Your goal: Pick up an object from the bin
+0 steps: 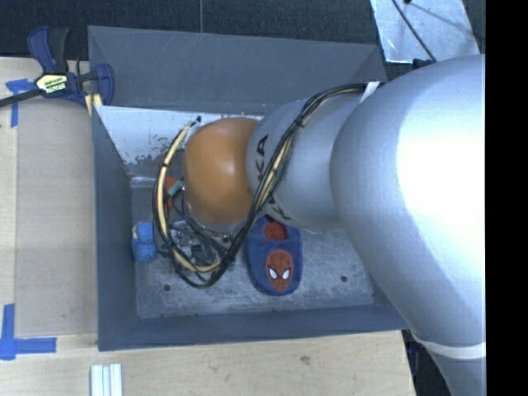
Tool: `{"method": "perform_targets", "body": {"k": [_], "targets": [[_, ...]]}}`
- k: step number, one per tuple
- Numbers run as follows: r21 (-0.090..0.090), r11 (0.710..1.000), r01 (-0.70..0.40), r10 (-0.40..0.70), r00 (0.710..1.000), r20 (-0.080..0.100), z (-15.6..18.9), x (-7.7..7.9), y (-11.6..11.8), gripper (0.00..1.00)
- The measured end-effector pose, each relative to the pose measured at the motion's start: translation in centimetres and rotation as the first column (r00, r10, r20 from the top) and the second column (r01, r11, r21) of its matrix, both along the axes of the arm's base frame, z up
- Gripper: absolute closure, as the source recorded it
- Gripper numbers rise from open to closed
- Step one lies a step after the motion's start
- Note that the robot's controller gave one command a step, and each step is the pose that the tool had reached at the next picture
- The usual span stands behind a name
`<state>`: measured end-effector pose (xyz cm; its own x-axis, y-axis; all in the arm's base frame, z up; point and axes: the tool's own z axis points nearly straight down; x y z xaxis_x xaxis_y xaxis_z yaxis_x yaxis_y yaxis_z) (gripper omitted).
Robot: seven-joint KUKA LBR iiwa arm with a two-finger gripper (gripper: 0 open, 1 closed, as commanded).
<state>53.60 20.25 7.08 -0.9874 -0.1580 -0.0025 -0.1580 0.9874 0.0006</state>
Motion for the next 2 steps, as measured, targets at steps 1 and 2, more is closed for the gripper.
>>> {"method": "perform_targets", "body": {"k": [1,2], "targets": [[-0.001,1.000,-0.011,0.011,1.000,-0.002,0.2,0.0,-0.7,1.00],[0.002,1.000,-0.015,0.015,1.000,0.010,10.9,0.9,-2.3,1.00]]}}
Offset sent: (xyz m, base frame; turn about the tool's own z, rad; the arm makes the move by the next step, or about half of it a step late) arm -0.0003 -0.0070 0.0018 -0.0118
